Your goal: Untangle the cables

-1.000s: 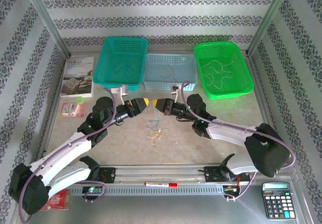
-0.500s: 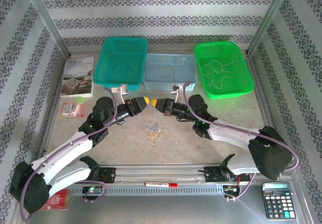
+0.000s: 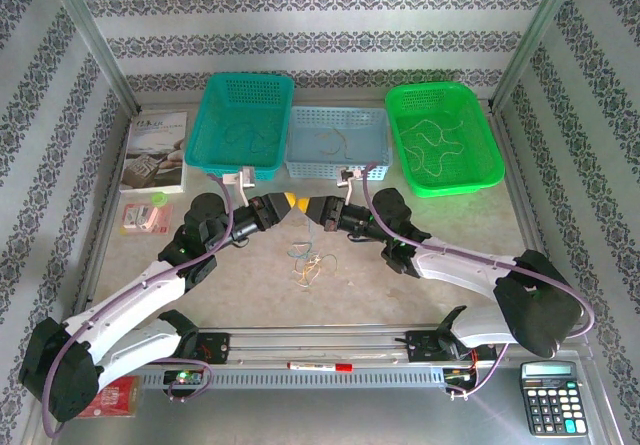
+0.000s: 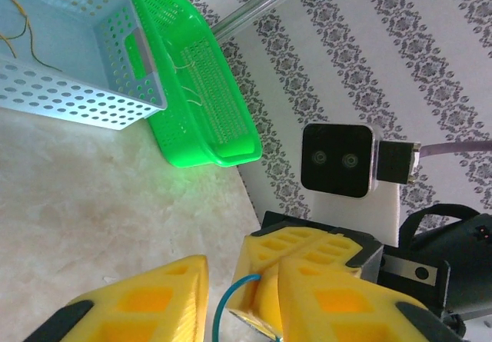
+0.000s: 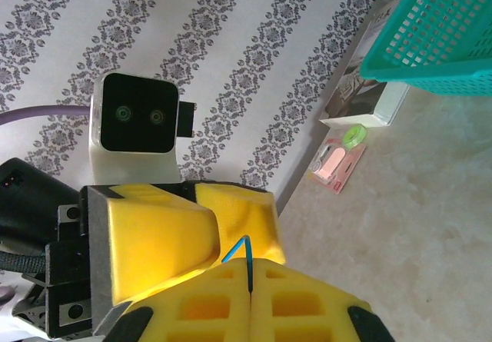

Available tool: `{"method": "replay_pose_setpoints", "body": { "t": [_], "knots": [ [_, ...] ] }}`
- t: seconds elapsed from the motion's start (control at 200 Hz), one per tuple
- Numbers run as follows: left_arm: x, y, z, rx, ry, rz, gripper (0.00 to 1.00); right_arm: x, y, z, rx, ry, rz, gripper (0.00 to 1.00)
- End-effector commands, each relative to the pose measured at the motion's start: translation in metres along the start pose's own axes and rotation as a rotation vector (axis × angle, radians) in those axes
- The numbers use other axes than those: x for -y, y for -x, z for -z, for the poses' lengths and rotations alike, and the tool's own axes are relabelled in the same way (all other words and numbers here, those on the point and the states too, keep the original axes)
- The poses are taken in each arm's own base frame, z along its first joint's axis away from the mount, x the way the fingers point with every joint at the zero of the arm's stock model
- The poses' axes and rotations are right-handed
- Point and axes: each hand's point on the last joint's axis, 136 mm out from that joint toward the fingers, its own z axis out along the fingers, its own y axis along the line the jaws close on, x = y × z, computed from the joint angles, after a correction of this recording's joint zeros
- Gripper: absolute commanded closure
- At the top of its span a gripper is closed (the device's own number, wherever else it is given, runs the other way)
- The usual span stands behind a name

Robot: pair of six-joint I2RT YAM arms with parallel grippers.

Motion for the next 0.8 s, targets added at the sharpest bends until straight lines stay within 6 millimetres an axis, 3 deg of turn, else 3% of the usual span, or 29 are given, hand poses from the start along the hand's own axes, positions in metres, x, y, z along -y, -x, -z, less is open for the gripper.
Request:
{"method": "replay_pose_setpoints", "body": {
  "t": [0.0,0.17,0.25,0.31,0.47,0.694,0.794],
  "knots": [
    [0.009,0.002,0.000,0.012,-0.053,-0.003,0.78,-0.020,0.008,-0.005,0.021,0.063,0.026,1.00],
    [0.015,0.008,0.001,0.027,-0.072,-0.001,1.00,-0.017,0.007,-0.004,0.020,0.054,0.025,1.00],
    [0.024,0.013,0.000,0.035,-0.089,-0.005,1.00,-0.013,0.005,-0.004,0.018,0.043,0.026,1.00],
    [0.033,0.019,0.000,0.042,-0.108,-0.007,1.00,-0.009,0.004,-0.004,0.019,0.030,0.027,0.92],
    [0.060,0.035,-0.005,0.052,-0.173,-0.001,1.00,-0.004,0.004,-0.005,0.026,0.014,0.036,0.84],
    [0.097,0.054,-0.011,0.060,-0.256,0.003,1.00,-0.007,0.010,-0.012,0.040,0.015,0.072,0.57],
    [0.110,0.062,-0.011,0.070,-0.282,0.000,1.00,-0.004,0.008,-0.016,0.039,0.003,0.094,0.52]
  ]
}}
